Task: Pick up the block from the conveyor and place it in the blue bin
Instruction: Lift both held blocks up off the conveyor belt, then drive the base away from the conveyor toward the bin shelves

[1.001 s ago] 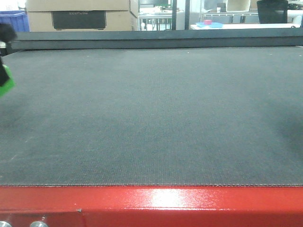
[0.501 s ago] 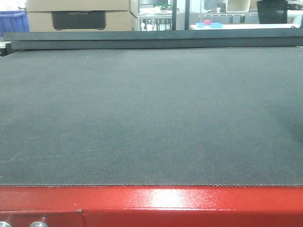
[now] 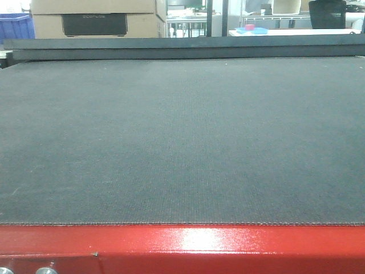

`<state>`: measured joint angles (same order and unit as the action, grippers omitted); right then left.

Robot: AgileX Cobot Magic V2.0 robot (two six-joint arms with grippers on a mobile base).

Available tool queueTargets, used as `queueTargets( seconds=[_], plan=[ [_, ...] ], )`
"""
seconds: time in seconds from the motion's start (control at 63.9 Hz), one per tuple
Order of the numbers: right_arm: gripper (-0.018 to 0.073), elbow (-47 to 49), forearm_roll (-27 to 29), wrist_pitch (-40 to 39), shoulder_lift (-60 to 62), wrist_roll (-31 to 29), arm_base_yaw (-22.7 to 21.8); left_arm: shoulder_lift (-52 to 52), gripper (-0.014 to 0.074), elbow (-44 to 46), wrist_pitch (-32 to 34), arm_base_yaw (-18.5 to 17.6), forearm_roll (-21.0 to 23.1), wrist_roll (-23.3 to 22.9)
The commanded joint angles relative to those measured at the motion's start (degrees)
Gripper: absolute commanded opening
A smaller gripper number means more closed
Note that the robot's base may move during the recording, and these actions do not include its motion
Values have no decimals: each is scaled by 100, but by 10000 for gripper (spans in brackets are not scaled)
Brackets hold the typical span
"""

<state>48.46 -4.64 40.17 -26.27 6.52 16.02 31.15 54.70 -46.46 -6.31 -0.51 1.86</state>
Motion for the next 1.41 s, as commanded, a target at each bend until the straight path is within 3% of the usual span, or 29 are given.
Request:
queueTargets(
  seconds=[0.0, 1.392],
  plan=[
    [-163, 7, -85, -124, 147, -89, -31, -38, -111, 44, 63, -73, 51, -67],
    [-163, 7, -75, -178, 179, -89, -31, -48, -111, 44, 209, -87, -25, -67]
  ],
)
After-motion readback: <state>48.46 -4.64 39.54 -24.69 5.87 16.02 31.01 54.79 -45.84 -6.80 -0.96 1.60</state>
